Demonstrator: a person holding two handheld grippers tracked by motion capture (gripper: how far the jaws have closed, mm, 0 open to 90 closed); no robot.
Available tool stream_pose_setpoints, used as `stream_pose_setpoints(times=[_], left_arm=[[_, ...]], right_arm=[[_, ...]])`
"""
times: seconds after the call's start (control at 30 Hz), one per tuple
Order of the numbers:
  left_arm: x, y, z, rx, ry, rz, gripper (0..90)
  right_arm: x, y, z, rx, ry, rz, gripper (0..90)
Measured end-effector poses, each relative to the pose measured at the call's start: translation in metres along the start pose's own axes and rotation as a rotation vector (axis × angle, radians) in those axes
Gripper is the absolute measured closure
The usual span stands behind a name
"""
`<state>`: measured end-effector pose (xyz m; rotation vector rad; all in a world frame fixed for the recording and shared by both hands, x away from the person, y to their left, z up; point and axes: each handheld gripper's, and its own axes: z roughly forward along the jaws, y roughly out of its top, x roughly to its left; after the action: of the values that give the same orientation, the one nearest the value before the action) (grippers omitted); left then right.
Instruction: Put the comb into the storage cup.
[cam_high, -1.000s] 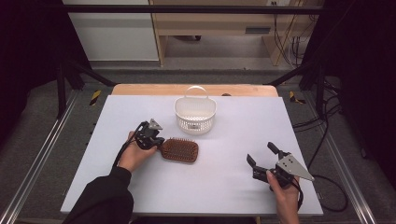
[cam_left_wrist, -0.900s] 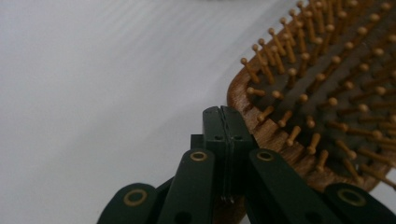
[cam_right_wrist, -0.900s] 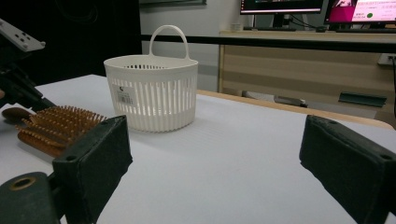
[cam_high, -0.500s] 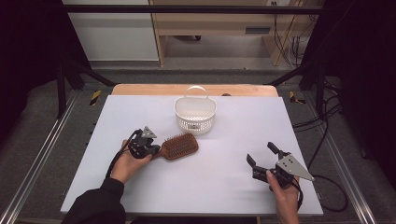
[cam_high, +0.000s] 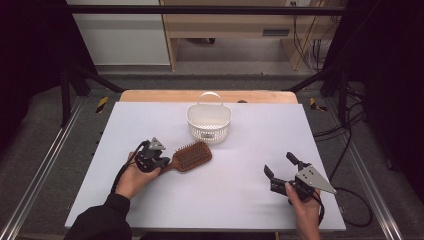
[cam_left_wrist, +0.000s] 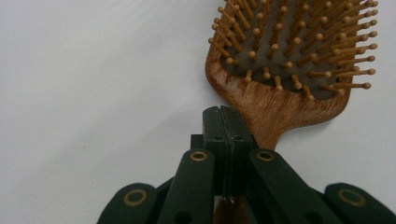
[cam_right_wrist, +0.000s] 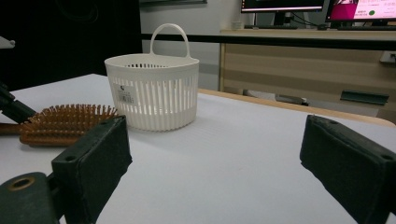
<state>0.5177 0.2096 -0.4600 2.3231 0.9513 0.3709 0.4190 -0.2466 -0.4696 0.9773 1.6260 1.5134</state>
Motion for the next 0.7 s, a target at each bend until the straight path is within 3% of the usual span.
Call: stream_pose_setpoints(times=[0.33, 0.53, 0.7], left_arm=[[0.002, 0.000, 0.000, 0.002, -0.008, 0.007, 89.8], [0.003, 0.006, -0.010, -0.011, -0.008, 0.029, 88.7], [0.001, 0.010, -0.018, -0.006, -0.020, 0.072, 69.3]], right_arm=[[0.000, 0.000, 0.000, 0.002, 0.001, -0.001, 8.8], [0.000, 0.000, 0.000, 0.004, 0.000, -0.001, 8.7], [0.000, 0.000, 0.000, 0.006, 0.001, -0.003, 8.7]])
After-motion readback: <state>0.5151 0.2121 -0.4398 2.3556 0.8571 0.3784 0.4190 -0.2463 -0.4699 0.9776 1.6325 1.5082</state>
